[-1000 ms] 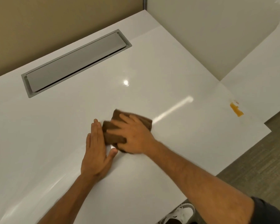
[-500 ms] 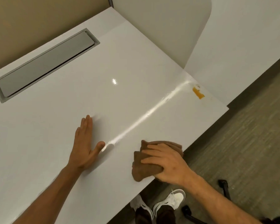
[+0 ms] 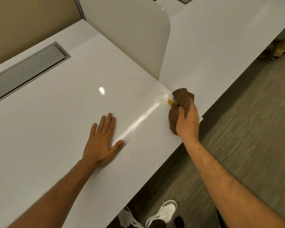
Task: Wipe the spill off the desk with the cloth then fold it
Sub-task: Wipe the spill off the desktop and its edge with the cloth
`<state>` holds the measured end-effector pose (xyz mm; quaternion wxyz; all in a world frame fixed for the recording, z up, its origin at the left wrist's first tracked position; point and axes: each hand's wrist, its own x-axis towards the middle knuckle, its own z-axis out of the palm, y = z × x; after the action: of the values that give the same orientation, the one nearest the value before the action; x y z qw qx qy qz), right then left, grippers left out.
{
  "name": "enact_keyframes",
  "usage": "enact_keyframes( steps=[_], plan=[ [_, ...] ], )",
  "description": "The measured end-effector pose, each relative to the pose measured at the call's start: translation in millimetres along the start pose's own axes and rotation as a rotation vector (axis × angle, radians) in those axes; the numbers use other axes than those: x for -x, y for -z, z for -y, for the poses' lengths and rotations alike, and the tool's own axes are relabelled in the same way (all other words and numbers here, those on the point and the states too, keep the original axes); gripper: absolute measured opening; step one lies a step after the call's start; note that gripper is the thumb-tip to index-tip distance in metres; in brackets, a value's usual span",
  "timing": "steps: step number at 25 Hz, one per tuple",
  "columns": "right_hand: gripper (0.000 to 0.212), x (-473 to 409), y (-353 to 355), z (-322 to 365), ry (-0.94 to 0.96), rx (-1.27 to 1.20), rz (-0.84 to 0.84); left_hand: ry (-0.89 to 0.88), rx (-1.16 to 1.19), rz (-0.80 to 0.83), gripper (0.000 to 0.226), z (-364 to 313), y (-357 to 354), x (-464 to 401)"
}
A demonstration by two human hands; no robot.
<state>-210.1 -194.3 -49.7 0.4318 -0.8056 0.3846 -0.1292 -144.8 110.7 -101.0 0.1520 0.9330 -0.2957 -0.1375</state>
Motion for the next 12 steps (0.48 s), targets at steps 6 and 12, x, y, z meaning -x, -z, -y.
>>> enact_keyframes(
  steps=[6, 12],
  plan=[
    [0.058, -34, -52, 4, 0.135, 0.582, -0.035, 0.011, -0.055, -0.023, 0.092, -3, -6, -3],
    [0.041, -30, -104, 47, 0.484, 0.322, 0.291, 0.015, -0.055, 0.01, 0.094, -4, -3, -6]
  ],
)
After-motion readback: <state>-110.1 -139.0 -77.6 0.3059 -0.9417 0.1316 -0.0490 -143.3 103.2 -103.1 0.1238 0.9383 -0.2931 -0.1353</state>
